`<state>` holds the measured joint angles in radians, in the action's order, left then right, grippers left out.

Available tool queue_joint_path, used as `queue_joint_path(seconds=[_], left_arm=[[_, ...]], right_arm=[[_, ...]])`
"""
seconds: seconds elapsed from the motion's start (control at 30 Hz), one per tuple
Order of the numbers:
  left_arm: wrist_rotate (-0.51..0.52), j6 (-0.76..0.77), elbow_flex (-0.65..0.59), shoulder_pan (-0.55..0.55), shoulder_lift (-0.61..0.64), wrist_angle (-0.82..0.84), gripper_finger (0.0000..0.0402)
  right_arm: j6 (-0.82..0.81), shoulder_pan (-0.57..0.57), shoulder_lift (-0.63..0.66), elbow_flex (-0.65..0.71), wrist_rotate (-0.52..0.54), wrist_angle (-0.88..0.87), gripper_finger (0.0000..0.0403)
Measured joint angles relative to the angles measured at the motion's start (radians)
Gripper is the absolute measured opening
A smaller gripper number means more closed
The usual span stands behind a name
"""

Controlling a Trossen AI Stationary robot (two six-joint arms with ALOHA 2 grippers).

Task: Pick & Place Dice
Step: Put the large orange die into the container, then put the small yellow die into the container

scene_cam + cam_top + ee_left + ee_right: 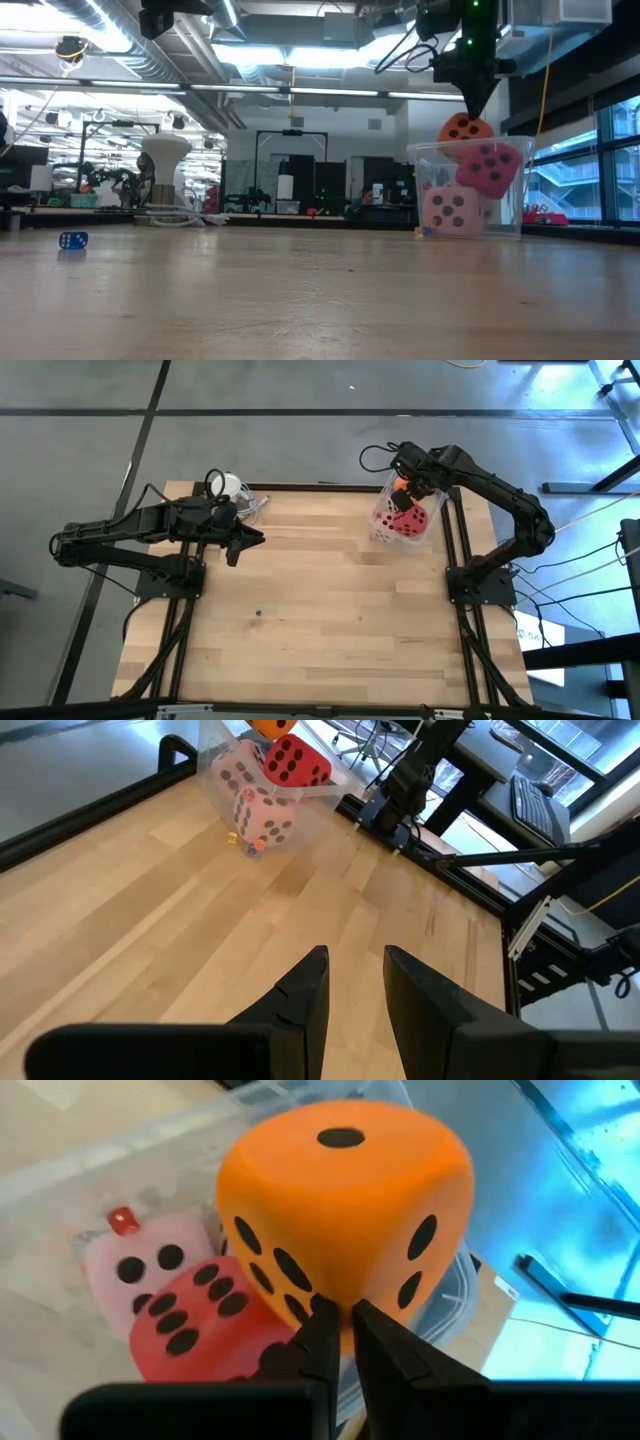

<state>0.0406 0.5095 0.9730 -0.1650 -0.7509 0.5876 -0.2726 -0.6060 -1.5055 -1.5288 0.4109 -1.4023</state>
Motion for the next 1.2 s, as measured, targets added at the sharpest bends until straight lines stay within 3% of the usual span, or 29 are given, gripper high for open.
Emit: queue_joint_path(seconds=[0.17,0.43,0.97,1.1,1.2], left_arm=[[-0.002,0.003,0.0,0.0,0.0,0.0,0.009],[-0.002,0.022,0.0,0.0,0.0,0.0,0.009],[-0.01,0.027,0.0,0.0,0.0,0.0,0.009],[-0.011,0.027,0.0,0.0,0.0,0.0,0.009],[-0.011,0.027,0.0,0.0,0.0,0.0,0.009]], right_arm=[[0.019,0.001,0.0,0.006,0.055,-0.002,0.0037],[0.053,0.001,0.0,0.006,-0.015,0.003,0.0047],[0.055,0.004,0.0,0.006,-0.071,0.048,0.0209],[0.018,0.029,0.0,0.006,-0.123,0.048,0.0211],[0.001,0.064,0.0,0.006,-0.11,0.048,0.0188]])
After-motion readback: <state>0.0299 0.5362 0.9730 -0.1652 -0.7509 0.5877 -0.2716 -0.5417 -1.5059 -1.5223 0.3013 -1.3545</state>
